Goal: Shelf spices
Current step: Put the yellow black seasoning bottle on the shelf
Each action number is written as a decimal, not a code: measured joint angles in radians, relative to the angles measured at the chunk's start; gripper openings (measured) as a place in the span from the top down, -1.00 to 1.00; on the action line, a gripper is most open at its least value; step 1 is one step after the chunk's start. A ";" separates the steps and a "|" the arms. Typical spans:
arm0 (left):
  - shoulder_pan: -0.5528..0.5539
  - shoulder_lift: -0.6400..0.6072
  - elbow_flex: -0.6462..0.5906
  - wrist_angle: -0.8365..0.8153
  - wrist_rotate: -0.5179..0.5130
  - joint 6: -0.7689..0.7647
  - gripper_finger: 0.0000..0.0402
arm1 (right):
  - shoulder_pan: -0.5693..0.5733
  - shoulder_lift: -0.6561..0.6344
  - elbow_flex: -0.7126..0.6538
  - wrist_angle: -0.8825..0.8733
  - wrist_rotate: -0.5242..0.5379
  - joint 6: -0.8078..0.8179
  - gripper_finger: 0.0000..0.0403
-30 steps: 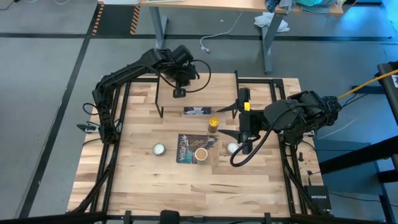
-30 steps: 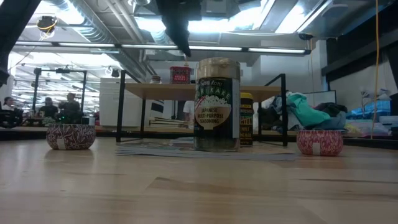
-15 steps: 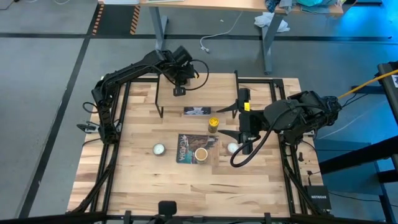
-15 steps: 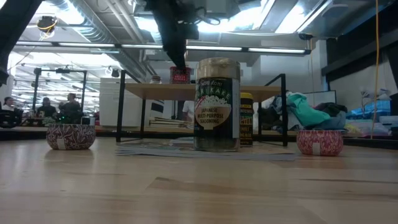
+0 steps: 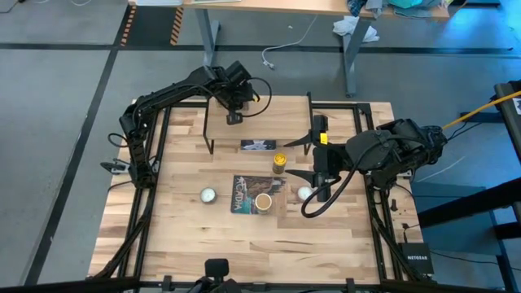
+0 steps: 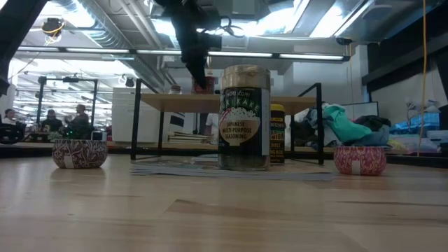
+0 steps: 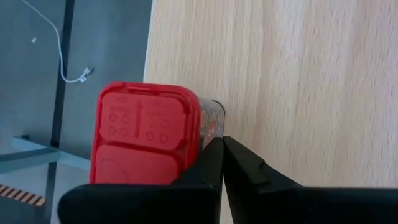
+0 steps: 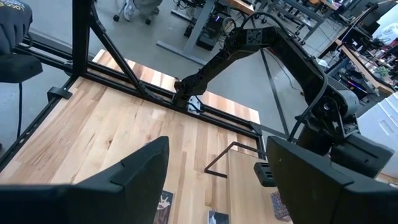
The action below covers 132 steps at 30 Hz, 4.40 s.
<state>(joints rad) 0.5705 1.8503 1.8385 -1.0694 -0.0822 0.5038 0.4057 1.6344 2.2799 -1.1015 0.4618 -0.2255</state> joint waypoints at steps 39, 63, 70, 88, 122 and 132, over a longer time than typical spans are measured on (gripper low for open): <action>-0.423 -0.230 -0.099 -0.191 -0.060 -0.405 -0.36 | -0.008 0.021 0.000 -0.216 -0.056 0.050 -0.37; -0.805 -0.657 -0.996 0.860 -0.484 -0.906 -0.38 | -0.338 0.149 -0.145 -0.305 -0.420 0.173 -0.37; -0.856 -0.762 -1.209 1.092 -0.501 -0.847 -0.38 | -0.401 0.150 -0.293 -0.225 -0.484 0.155 -0.37; -0.879 -0.971 -1.503 1.489 -0.503 -0.705 -0.38 | -0.475 0.148 -0.590 -0.042 -0.544 0.198 -0.37; -0.879 -0.973 -1.508 1.521 -0.502 -0.657 -0.38 | -0.583 0.150 -0.792 0.117 -0.552 0.218 -0.65; -0.879 -0.972 -1.508 1.522 -0.502 -0.660 -0.38 | -0.583 0.187 -0.792 0.139 -0.550 0.223 -0.64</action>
<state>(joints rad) -0.3080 0.8780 0.3302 0.4530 -0.5842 -0.1565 -0.1772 1.8217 1.4883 -0.9624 -0.0881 -0.0025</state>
